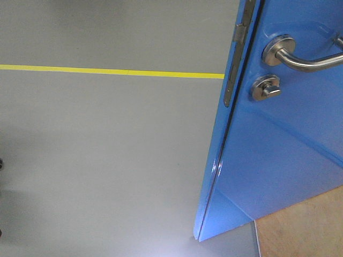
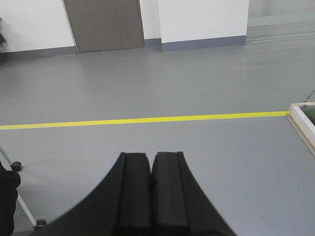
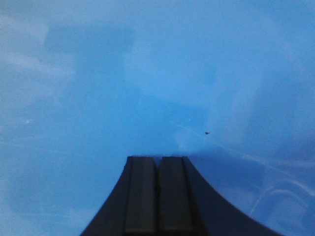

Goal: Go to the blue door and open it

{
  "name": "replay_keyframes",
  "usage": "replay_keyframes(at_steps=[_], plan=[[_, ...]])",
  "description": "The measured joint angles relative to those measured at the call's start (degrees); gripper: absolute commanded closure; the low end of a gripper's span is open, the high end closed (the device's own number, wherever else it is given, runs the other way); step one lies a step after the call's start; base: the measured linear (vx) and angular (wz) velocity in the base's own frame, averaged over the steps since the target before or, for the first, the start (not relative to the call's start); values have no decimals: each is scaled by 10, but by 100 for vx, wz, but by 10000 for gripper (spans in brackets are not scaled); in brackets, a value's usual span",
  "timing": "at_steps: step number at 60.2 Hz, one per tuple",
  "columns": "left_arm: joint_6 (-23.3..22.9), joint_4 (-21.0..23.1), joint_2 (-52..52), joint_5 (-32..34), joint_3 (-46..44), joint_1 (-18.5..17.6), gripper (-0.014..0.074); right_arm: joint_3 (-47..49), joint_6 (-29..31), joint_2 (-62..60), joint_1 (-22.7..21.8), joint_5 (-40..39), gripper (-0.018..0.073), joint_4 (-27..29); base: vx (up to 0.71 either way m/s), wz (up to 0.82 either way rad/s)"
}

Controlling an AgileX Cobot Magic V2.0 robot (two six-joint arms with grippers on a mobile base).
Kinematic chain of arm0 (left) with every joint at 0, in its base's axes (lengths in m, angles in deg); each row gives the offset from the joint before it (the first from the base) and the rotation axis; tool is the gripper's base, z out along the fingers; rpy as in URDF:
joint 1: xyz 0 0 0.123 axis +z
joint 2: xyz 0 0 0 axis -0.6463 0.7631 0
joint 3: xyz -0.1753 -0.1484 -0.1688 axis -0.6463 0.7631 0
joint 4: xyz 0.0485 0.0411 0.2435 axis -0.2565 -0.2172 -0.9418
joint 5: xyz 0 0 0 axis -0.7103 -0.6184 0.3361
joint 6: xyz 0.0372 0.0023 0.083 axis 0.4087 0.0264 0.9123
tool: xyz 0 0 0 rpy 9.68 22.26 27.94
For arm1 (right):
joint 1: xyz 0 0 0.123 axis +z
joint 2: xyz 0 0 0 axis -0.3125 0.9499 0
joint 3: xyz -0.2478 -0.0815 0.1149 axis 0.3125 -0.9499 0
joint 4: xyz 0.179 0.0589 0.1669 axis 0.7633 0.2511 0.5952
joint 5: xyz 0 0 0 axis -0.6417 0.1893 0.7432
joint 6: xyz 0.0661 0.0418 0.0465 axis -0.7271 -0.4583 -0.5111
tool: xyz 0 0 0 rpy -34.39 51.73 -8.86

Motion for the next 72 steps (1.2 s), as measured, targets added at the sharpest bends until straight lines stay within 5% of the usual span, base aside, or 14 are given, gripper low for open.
replay_keyframes(at_steps=[72], plan=[[0, 0, 0, 0, 0, 0, 526, 0, 2, 0, 4, 16, 557, 0, 17, 1]])
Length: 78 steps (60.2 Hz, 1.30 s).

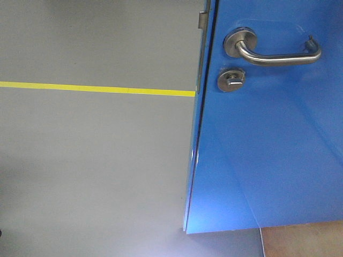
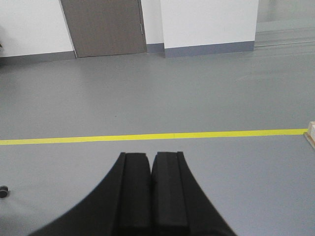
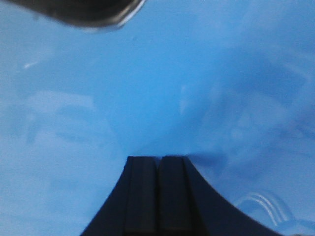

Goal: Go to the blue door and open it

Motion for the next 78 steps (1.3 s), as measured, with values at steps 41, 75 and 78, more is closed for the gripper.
replay_keyframes(at_steps=[41, 75, 78], plan=[[0, 0, 0, 0, 0, 0, 526, 0, 0, 2, 0, -13, 557, 0, 14, 1], [0, 0, 0, 0, 0, 0, 526, 0, 0, 2, 0, -3, 557, 1, 10, -2], [0, 0, 0, 0, 0, 0, 526, 0, 0, 2, 0, -3, 557, 1, 10, -3]])
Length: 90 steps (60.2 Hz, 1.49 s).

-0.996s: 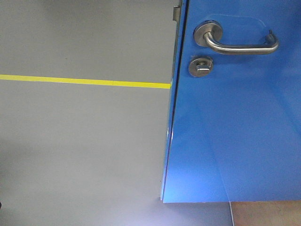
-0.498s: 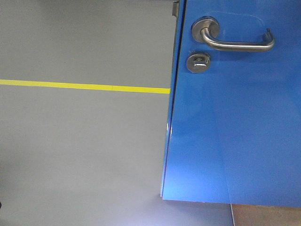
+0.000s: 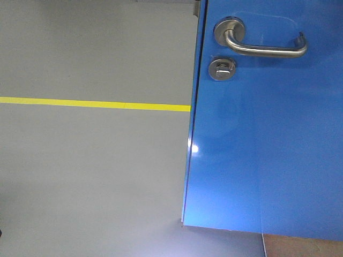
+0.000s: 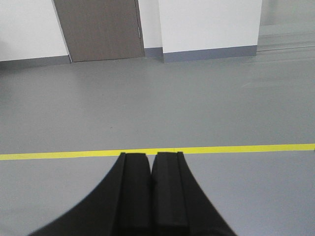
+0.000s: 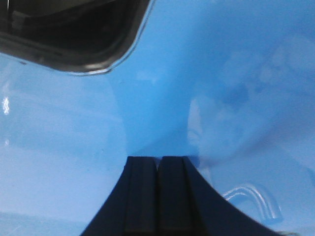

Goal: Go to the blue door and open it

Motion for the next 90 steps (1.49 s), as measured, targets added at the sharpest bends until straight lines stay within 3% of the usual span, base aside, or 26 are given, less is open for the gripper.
replay_keyframes(at_steps=[90], plan=[[0, 0, 0, 0, 0, -1, 526, 0, 0, 0, 0, -9, 557, -3, 2, -1]])
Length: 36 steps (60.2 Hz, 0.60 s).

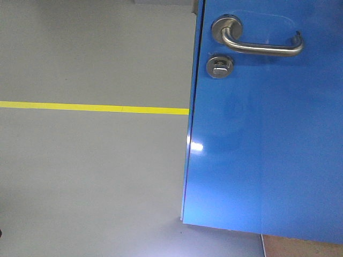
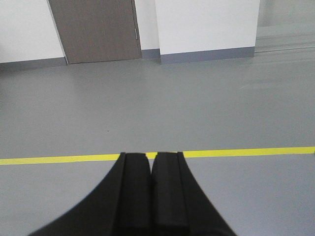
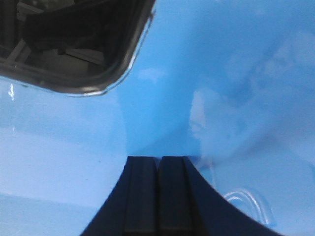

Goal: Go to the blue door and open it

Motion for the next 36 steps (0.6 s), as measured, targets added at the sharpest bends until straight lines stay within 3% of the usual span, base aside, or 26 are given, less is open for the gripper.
replay_keyframes(at_steps=[18, 28, 36], plan=[[0, 0, 0, 0, 0, 0, 526, -30, 0, -66, 0, -19, 557, -113, 0, 0], [0, 0, 0, 0, 0, 0, 526, -148, 0, -163, 0, -22, 557, -182, 0, 0], [0, 0, 0, 0, 0, 0, 526, -252, 0, -250, 0, -1, 557, -286, 0, 0]])
